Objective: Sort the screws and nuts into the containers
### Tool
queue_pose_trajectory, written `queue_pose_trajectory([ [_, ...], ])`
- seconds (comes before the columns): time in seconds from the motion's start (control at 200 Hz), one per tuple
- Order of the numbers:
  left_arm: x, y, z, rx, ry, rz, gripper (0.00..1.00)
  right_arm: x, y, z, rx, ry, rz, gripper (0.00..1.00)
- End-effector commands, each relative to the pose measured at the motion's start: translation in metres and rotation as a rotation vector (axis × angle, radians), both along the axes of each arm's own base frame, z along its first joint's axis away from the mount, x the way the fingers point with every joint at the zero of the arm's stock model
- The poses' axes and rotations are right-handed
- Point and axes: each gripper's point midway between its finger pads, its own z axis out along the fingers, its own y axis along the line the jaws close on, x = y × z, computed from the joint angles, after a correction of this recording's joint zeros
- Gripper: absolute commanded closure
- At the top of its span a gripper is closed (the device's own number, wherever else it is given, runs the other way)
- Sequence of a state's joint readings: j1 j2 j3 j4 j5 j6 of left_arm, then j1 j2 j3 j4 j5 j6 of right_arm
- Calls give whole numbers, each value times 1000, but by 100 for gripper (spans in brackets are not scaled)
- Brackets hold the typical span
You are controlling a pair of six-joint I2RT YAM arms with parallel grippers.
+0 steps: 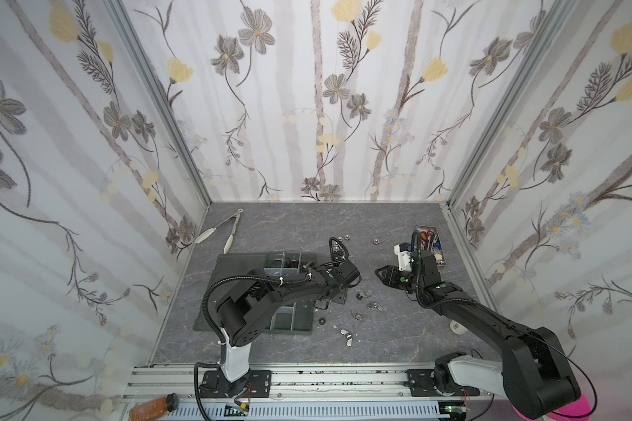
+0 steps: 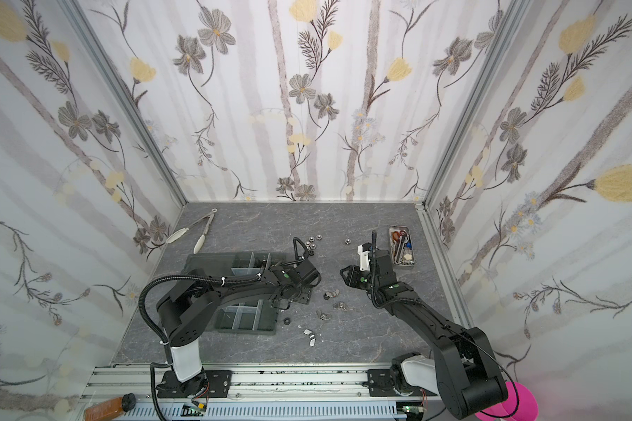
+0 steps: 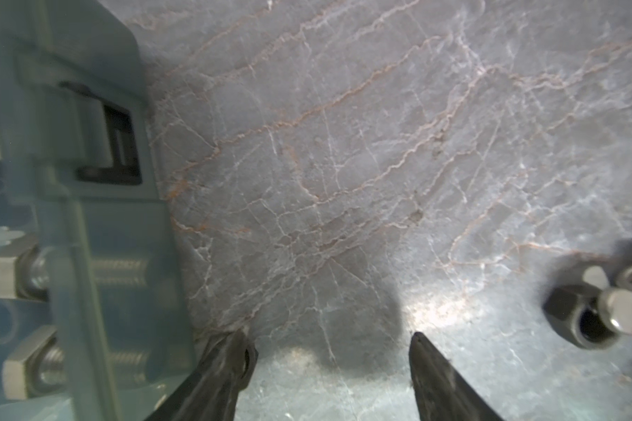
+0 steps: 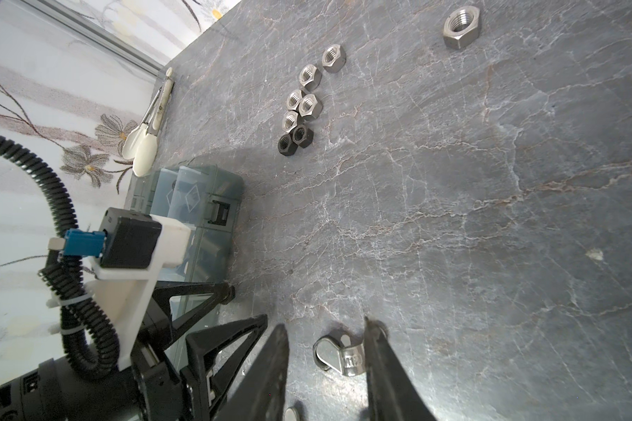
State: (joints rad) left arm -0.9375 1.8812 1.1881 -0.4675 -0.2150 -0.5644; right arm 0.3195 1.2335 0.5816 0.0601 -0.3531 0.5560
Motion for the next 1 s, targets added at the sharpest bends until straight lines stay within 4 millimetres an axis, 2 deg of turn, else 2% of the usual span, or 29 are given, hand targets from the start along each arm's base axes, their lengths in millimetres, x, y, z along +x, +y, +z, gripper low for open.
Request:
queue_pose_trajectory([
  [0.0, -3, -6, 5, -28, 13, 8, 28, 3, 2, 4, 3, -15, 10, 64],
  [0.315, -7, -36, 15, -107, 18, -25, 29, 2, 2, 1, -2, -11, 13, 64],
  [0.42, -6, -39, 23, -110, 2, -29, 30, 2, 1, 0, -1, -8, 11, 64],
  [0.53, 0, -26, 27, -53, -36, 1, 30, 1, 1, -1, -1, -8, 12, 63],
  [0.739, 2, 3, 19, 28, -63, 64, 24, 0, 1, -3, 0, -5, 12, 63],
  [0.994, 2, 19, 13, 25, -55, 97, 21, -1, 1, -3, 3, -6, 14, 63],
])
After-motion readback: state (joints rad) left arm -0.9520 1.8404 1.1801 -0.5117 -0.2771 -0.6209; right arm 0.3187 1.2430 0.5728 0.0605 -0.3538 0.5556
